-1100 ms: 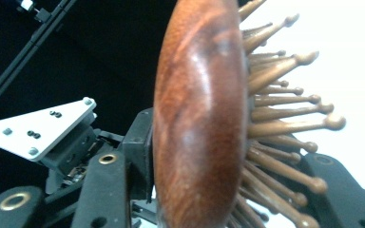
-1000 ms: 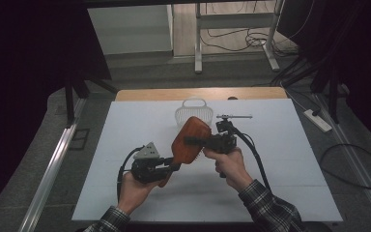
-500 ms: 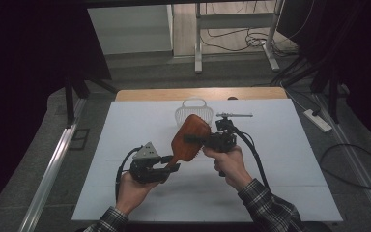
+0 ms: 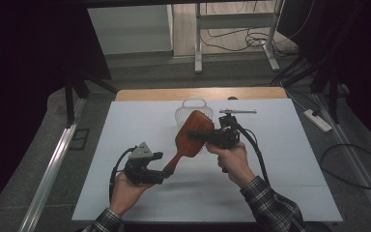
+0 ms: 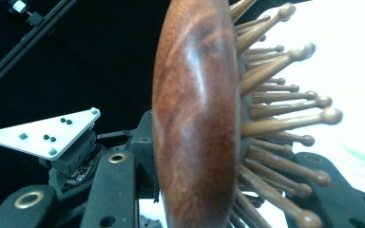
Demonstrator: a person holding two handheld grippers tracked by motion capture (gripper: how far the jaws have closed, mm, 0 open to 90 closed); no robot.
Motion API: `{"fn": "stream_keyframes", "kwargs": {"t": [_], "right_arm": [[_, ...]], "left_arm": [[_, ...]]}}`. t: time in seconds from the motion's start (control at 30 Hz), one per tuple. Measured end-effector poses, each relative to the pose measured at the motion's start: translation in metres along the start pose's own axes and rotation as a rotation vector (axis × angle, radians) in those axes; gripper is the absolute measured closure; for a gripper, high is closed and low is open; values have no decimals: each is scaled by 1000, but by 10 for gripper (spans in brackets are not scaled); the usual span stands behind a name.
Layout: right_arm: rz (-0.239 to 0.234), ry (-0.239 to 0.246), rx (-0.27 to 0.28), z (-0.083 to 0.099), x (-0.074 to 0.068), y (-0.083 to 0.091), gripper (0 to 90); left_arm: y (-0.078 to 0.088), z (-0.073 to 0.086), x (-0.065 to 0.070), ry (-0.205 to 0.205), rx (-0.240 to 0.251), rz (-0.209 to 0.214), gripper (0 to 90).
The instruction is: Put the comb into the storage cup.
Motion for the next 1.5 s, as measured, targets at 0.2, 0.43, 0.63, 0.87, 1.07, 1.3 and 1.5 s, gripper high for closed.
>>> {"fn": "stream_keyframes", "kwargs": {"t": [0.2,0.43,0.63,0.87,1.07,1.3,1.5], "right_arm": [[16,5,20,-7,3,3,544],[33,9,45,-19,6,7,544],[47,12,54,-25,7,9,544],[58,15,71,-33,9,12,544],[59,10,79,-36,10,13,544],[76,13,86,-42,13,16,544],[88,10,96,-49,15,18,544]], "left_arm": [[4,3,-4,46,-4,19,132],[11,10,-7,61,-3,12,38],[15,12,-8,69,13,4,10],[22,22,-8,81,-1,8,0],[28,27,-6,72,4,-3,0],[37,37,-7,68,1,-32,0],[44,46,-10,71,-9,-56,3]]}}
Point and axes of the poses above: each handheld gripper's, and its own axes: y roughly backward along the jaws, z roughly out of its underside, x roughly to its right, the point moved 5 cm from there along -y, roughly forward along the jaws, and after that the axes turned 1 degree about -x, right-handed, at the moved point
